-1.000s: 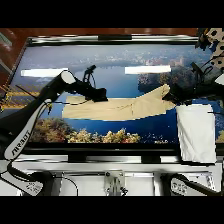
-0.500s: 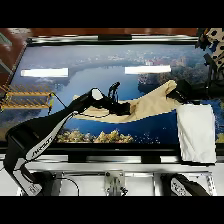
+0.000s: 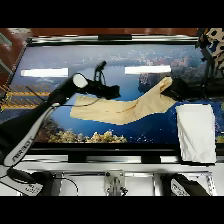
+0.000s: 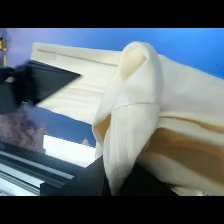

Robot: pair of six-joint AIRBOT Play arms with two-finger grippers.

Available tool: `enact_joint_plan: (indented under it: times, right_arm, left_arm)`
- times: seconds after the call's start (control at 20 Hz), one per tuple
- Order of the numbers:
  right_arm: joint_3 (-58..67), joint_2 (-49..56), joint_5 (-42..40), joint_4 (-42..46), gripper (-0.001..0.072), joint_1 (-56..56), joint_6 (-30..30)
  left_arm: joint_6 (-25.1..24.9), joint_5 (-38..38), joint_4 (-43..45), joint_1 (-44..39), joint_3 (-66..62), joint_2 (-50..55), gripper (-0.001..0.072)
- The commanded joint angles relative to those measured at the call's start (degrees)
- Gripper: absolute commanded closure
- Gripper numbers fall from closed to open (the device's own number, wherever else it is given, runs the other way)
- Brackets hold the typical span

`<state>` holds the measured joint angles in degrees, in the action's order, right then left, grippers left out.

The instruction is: Fold the shirts.

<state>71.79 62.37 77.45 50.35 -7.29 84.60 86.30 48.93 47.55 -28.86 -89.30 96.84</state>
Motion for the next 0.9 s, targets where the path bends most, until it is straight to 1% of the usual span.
enact_joint_plan:
  times: [0.0,0.05,0.1,0.2,0.3,0.45,0.6,0.7,0.85]
  right_arm:
    - [0.1,3.4,-9.7,-0.7,0.0647,9.6,-0.2]
    - [0.1,5.5,-13.6,-1.5,0.0647,13.6,-0.2]
    - [0.1,7.7,-17.2,-2.4,0.0647,17.4,-0.3]
    - [2.3,13.9,-23.3,-5.0,0.0647,25.2,-1.8]
    - [7.1,20.8,-27.2,-9.0,0.0647,31.8,-4.9]
    - [16.7,31.5,-28.4,-11.0,0.0647,38.8,-5.5]
    - [24.9,40.7,-28.4,-11.4,0.0647,42.4,-4.8]
    - [27.3,45.0,-28.5,-13.0,0.0646,43.3,-3.2]
    - [27.9,48.7,-29.1,-18.9,0.0636,43.5,-2.7]
  left_arm:
    - [5.6,4.7,20.8,7.0,-0.2,-11.1,0.0675]
    - [6.6,4.7,24.1,9.4,-0.2,-15.0,0.0674]
    - [7.2,4.7,25.7,11.7,-0.2,-18.5,0.0674]
    - [7.5,5.0,26.0,16.6,-0.2,-25.0,0.0674]
    - [7.5,6.9,26.0,20.4,-0.1,-30.2,0.0674]
    - [7.4,11.1,26.0,23.3,0.0,-34.8,0.0673]
    - [7.2,14.8,26.0,23.4,0.1,-36.2,0.0673]
    - [7.2,16.5,26.0,23.3,0.1,-36.1,0.0673]
    - [7.2,16.5,26.0,23.3,0.1,-36.0,0.0673]
